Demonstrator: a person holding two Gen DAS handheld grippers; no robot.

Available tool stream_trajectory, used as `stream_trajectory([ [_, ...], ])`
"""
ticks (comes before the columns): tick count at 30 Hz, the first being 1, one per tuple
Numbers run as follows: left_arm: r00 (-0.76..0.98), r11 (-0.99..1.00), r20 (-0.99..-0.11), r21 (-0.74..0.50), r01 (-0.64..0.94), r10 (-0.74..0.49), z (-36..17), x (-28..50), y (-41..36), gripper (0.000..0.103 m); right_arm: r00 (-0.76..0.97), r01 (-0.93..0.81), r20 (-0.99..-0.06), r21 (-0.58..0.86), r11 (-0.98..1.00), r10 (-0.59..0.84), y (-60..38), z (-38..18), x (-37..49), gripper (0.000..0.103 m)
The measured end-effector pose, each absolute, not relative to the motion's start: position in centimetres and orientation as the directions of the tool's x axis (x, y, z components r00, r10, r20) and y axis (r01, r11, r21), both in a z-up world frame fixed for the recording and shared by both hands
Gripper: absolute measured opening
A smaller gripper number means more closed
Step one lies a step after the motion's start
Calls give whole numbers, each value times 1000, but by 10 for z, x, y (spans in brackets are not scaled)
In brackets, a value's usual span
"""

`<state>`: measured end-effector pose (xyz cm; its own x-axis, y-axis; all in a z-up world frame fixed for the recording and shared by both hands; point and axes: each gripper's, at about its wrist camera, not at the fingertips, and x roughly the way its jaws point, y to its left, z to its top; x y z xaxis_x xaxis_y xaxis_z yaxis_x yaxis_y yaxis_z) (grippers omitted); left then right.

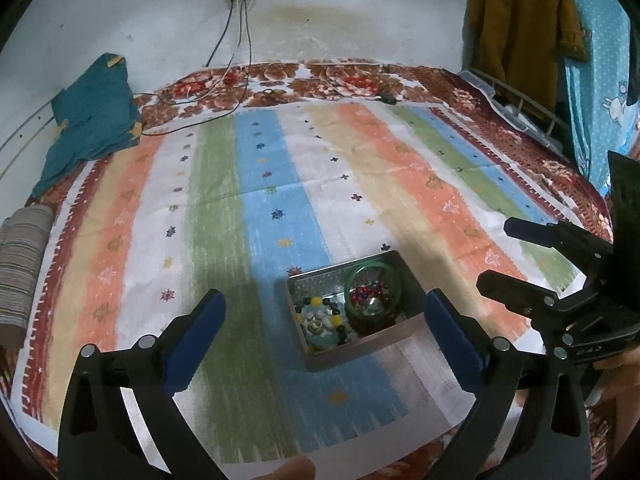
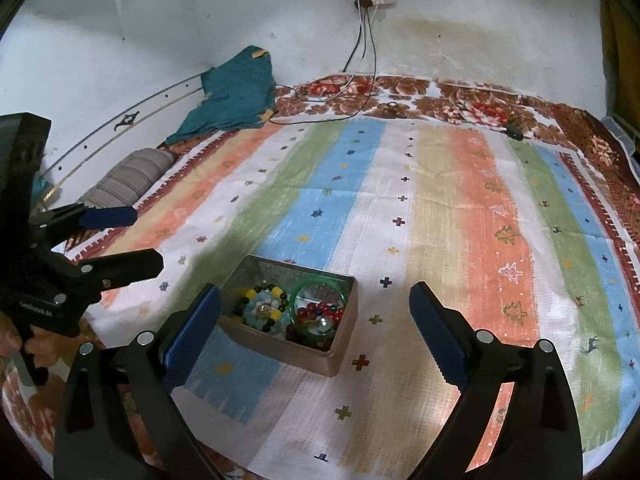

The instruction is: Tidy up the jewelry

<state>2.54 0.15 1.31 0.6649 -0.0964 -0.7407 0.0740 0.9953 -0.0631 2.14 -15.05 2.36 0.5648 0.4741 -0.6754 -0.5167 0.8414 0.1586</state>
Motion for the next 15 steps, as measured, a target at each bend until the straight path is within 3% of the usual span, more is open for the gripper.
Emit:
stream_trajectory([
  [15,679,992,-729,-1,124,-86,13,18,-10,97,547,-522,-682,177,834,486,-148,20,20,95],
])
